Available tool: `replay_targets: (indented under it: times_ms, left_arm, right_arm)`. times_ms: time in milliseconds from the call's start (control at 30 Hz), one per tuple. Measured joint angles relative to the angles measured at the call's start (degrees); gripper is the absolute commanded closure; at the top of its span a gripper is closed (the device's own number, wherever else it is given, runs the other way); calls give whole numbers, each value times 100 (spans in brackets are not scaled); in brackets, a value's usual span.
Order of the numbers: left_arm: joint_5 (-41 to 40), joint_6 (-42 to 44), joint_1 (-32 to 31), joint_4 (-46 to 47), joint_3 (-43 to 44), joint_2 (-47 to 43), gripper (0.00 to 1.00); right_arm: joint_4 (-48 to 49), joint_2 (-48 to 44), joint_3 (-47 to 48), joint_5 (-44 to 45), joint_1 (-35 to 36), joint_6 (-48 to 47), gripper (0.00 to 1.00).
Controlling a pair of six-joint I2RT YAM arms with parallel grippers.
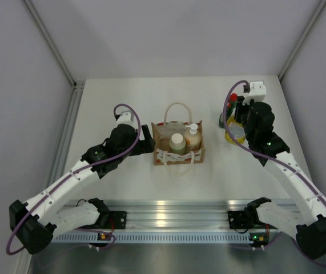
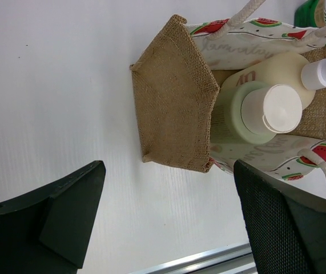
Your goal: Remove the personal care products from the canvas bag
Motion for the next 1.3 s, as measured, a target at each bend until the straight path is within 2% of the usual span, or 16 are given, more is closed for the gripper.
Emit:
replay_targets:
  times_ms: [267, 633, 700, 733, 800, 833, 1000, 1033, 1133, 1300]
  left_arm:
    - [94, 7, 0, 0, 0, -22, 2]
    - [240, 70, 0, 0, -2, -55, 2]
    - [243, 90, 0, 0, -2, -55, 2]
    - [243, 96, 0, 0, -2, -52, 2]
    - [262, 122, 0, 0, 0, -52, 2]
    - [267, 136, 0, 0, 0, -50, 2]
    - [398, 195, 0, -4, 120, 33, 2]
    - [428, 225, 0, -11, 197, 52, 2]
    - [494, 332, 0, -22, 450, 87, 2]
    - [487, 629, -26, -46, 1019, 153, 2]
  right_arm:
    - [1239, -44, -1628, -20, -258, 186, 100]
    - [3003, 214, -2529, -46, -267, 13, 99]
    - [3047, 234, -2531, -52, -267, 28, 74]
    - [3045, 234, -2531, -50, -269, 48, 54]
    - [3084, 234, -2529, -48, -267, 83, 44]
    - [3147, 229, -2522, -42, -267, 103, 32]
    - [3099, 227, -2345, -48, -269, 120, 22]
    - [3067, 223, -2291, -48, -269, 144, 14]
    - [2892, 129, -2122, -66, -269, 238, 1]
    - [1921, -382, -1572, -79, -269, 459, 1]
